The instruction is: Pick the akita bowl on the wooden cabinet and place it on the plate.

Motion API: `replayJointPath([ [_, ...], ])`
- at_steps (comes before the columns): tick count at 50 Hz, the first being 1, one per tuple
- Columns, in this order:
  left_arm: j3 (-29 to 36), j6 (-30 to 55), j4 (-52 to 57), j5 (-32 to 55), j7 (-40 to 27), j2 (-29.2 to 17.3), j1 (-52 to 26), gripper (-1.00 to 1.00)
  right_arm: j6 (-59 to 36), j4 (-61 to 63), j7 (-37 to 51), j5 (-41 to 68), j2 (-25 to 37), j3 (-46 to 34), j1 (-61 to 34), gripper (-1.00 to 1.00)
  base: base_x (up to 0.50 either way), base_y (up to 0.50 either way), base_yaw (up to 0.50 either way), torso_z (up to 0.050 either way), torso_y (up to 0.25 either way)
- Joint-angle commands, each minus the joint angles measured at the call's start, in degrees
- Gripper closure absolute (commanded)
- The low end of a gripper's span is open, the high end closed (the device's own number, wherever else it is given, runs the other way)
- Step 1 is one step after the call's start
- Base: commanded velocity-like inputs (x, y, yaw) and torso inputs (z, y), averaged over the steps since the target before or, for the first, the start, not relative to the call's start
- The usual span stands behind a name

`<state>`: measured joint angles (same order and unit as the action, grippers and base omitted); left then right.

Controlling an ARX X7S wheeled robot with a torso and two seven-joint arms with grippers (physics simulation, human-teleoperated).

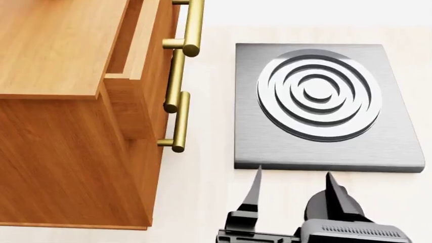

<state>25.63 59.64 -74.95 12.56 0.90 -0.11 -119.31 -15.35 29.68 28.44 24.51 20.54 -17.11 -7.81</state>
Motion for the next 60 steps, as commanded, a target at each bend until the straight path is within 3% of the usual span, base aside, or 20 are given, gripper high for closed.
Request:
replayJointPath([
  [1, 15.42, -5.91, -0.01, 12.62, 1.68, 0.09, -2.69, 1.0, -0.67, 2.23, 0.95, 0.22, 0.61, 0.27, 0.19, -1.0, 0.0, 0.0, 0.0, 0.0, 0.0],
  [9, 23.0, -7.16, 0.02, 20.55, 1.35, 0.1, -5.23, 1.0, -1.12, 4.16, 1.67, 0.3, 1.1, 0.44, 0.46, -1.0, 0.0, 0.0, 0.0, 0.0, 0.0],
  [13, 33.17, -10.6, 1.45, 26.74, 2.16, 0.1, -6.45, 1.0, -1.48, 5.38, 2.09, 0.39, 1.43, 0.57, 0.54, -1.0, 0.0, 0.0, 0.0, 0.0, 0.0],
  [18, 38.17, -12.81, 1.42, 33.84, 1.81, 0.09, -8.5, 1.0, -1.87, 6.93, 2.63, 0.55, 1.86, 0.84, 0.72, -1.0, 0.0, 0.0, 0.0, 0.0, 0.0],
  [22, 41.25, -18.03, 2.86, 36.17, 5.23, 0.07, -9.67, 1.0, -2.25, 8.1, 3.04, 0.61, 2.16, 0.92, 0.79, -1.0, 0.0, 0.0, 0.0, 0.0, 0.0],
  [26, 43.62, -17.53, 4.93, 36.95, 6.55, 0.02, -10.56, 1.0, -2.62, 9.41, 3.52, 0.73, 2.52, 1.13, 0.94, -1.0, 0.0, 0.0, 0.0, 0.0, 0.0],
  [31, 42.99, -16.45, 16.45, 38.59, 5.0, -4.08, -10.67, 1.0, -2.97, 10.6, 3.91, 0.58, 2.72, 0.91, 0.96, -1.0, 0.0, 0.0, 0.0, 0.0, 0.0],
  [40, 41.45, -14.41, 26.2, 40.31, 1.26, -7.45, -10.1, 1.0, -4.45, 13.41, 5.49, 1.54, 3.14, 1.9, 0.52, -1.0, 0.0, 0.0, 0.0, 0.0, 0.0],
  [60, 35.06, -2.53, 51.69, 48.81, -10.13, -16.92, -10.76, 1.0, -24.02, 27.53, 14.45, 11.87, 6.24, 4.2, -14.44, -1.0, 0.0, 0.0, 0.0, 0.0, 0.0],
])
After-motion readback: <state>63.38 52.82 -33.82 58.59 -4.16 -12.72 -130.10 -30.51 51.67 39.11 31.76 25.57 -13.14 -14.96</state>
